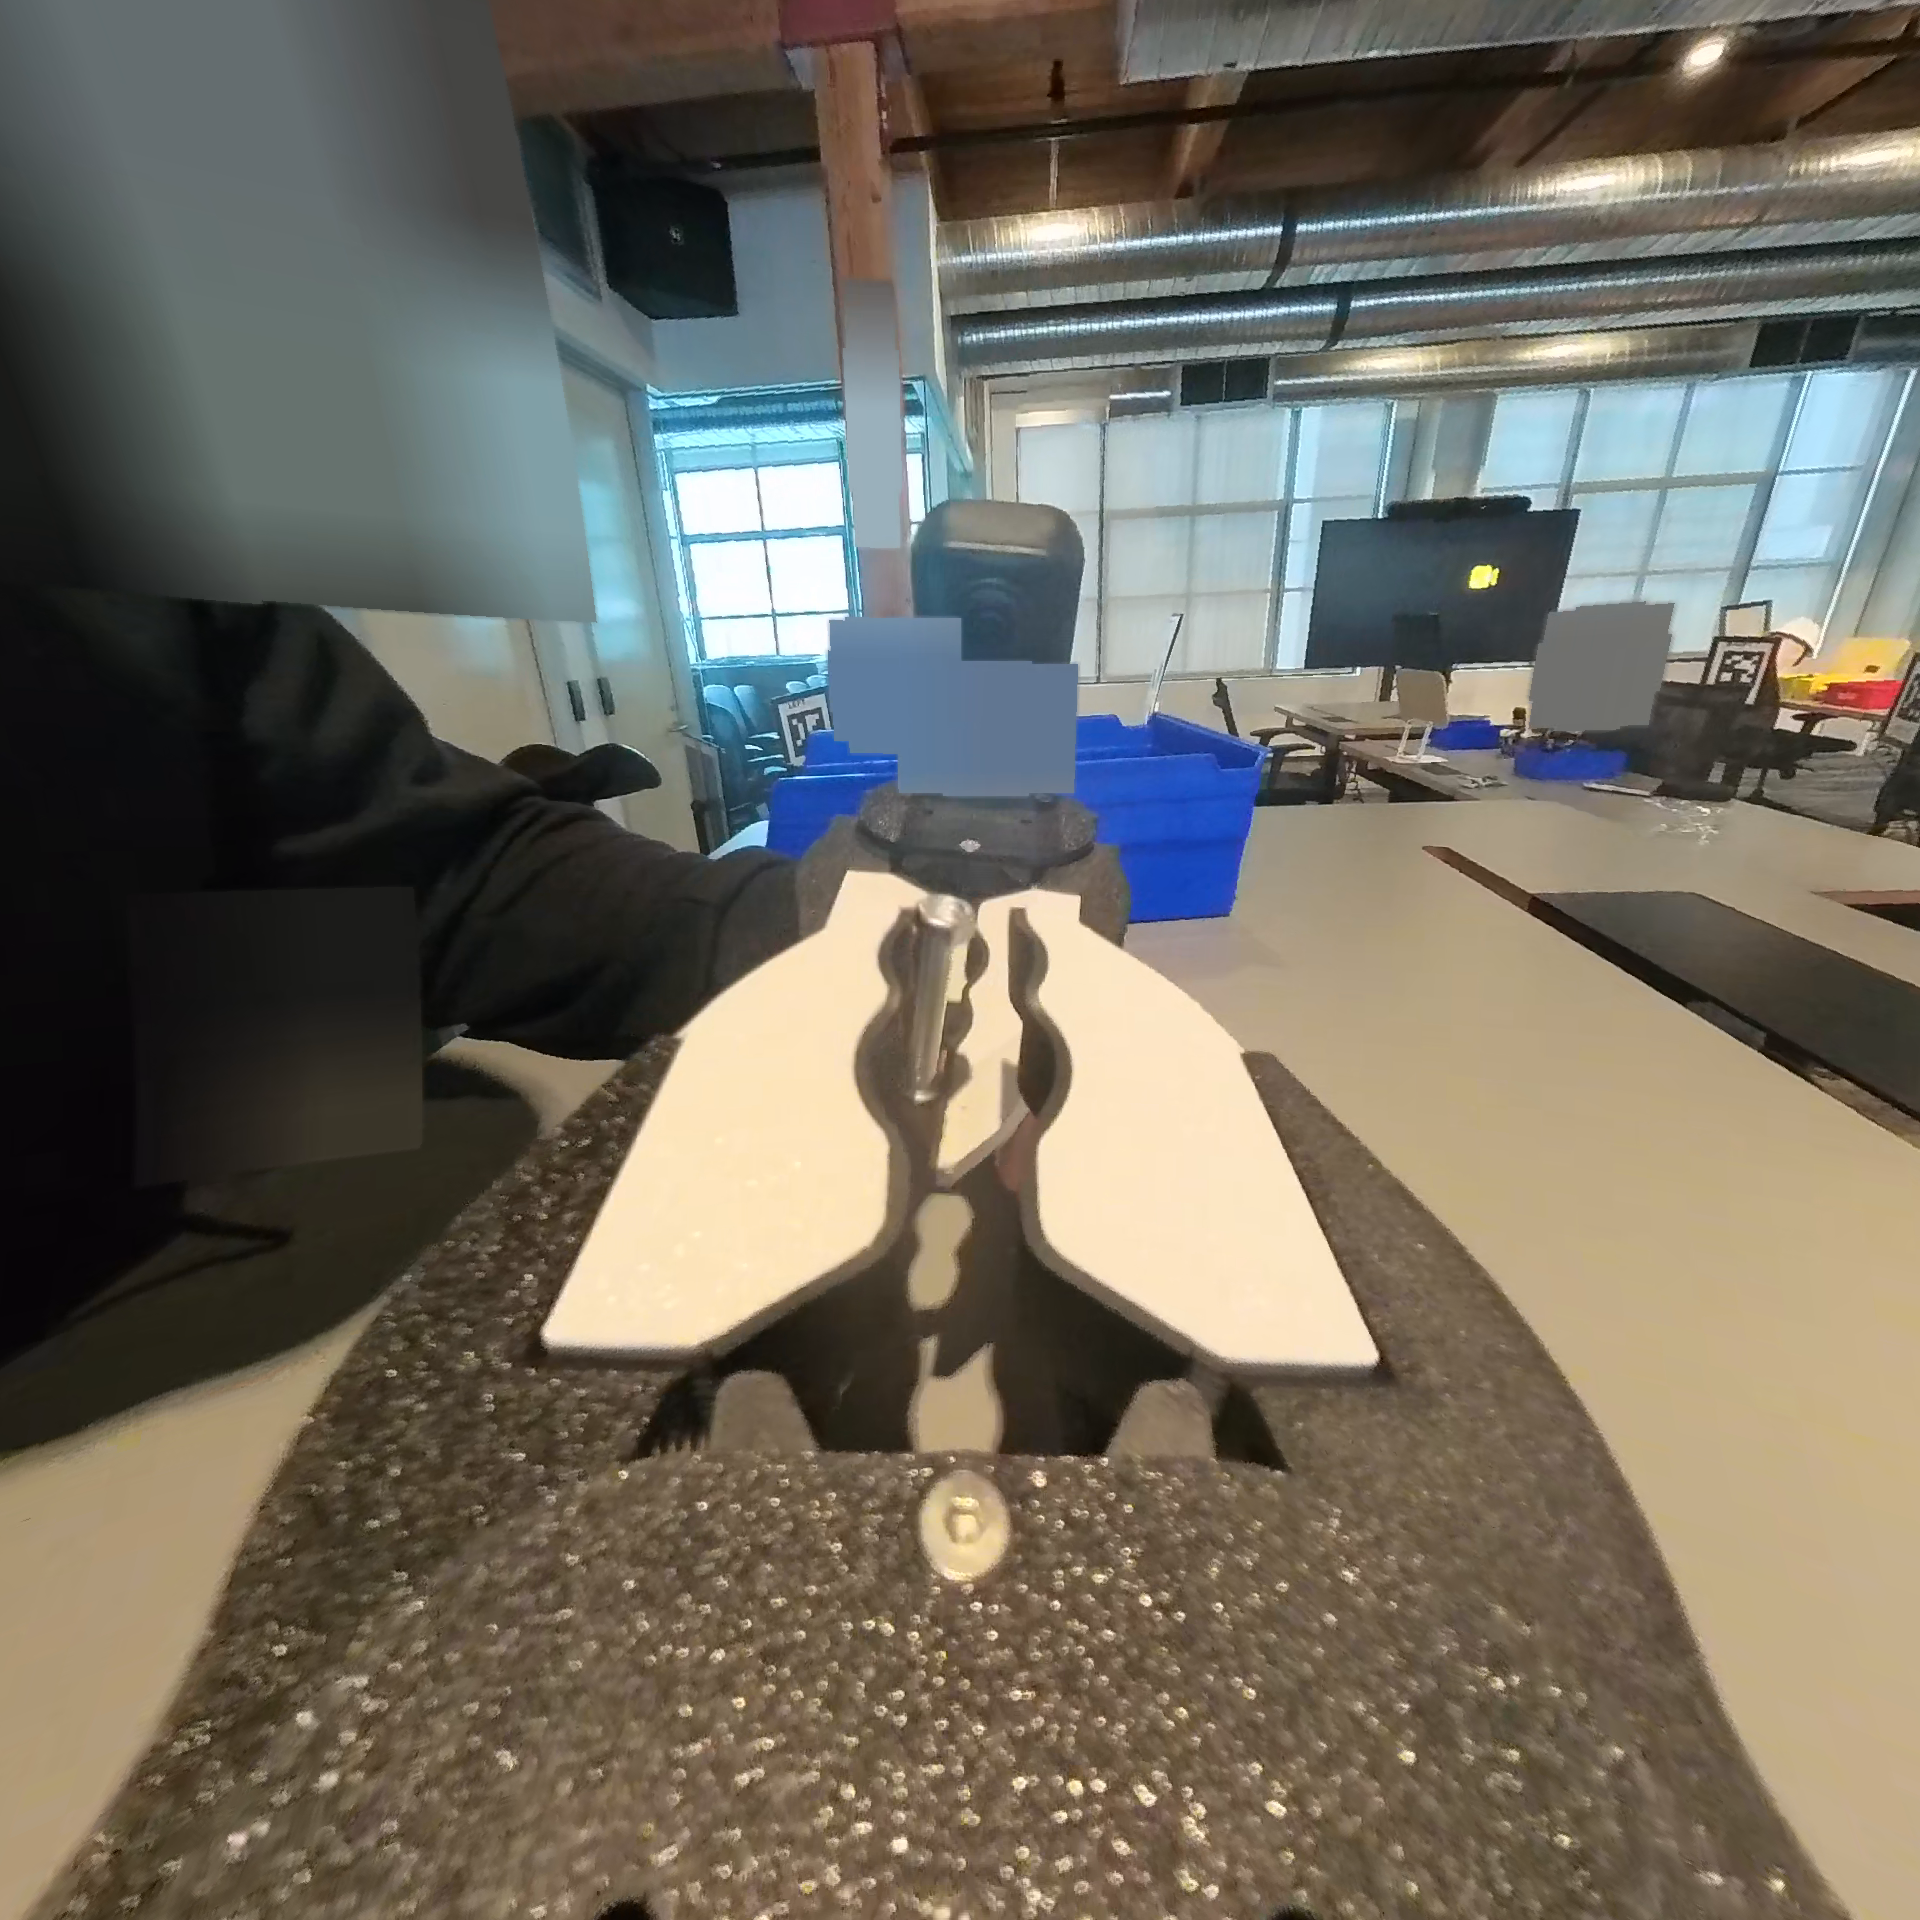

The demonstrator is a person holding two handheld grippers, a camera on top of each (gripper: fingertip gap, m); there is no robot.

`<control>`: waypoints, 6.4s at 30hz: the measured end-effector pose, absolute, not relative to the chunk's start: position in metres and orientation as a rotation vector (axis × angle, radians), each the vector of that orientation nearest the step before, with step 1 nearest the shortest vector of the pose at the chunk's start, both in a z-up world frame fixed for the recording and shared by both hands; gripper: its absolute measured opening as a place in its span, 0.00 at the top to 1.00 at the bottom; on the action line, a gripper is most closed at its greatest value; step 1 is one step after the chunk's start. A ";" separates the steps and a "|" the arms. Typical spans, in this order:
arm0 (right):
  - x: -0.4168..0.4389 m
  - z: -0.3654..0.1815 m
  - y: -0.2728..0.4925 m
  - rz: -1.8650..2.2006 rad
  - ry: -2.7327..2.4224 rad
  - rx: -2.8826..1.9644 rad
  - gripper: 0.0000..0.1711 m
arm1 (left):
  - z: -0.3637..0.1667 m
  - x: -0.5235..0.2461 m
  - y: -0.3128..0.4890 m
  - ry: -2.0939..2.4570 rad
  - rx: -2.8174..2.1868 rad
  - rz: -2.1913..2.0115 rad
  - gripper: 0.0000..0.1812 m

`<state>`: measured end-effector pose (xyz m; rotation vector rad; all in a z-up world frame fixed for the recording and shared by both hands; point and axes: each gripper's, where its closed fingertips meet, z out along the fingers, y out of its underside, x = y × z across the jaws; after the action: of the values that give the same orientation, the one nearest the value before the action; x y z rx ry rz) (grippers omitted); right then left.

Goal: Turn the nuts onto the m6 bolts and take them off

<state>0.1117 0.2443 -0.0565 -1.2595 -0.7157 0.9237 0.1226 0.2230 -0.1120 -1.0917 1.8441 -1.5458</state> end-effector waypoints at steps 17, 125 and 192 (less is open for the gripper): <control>0.132 -0.062 0.266 0.613 -0.458 -1.406 0.71 | -0.108 0.146 0.268 1.499 -1.193 -1.075 0.95; 0.120 -0.056 0.253 0.807 -0.583 -1.311 0.94 | -0.110 0.137 0.242 1.664 -1.151 -1.310 0.95; 0.139 -0.055 0.265 0.928 -0.420 -1.338 0.81 | -0.107 0.143 0.261 1.532 -1.244 -1.245 0.95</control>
<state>0.1386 0.2646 -0.0551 -1.3380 -0.4198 0.9277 0.1434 0.2608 -0.1074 -1.2444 1.5322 -1.2448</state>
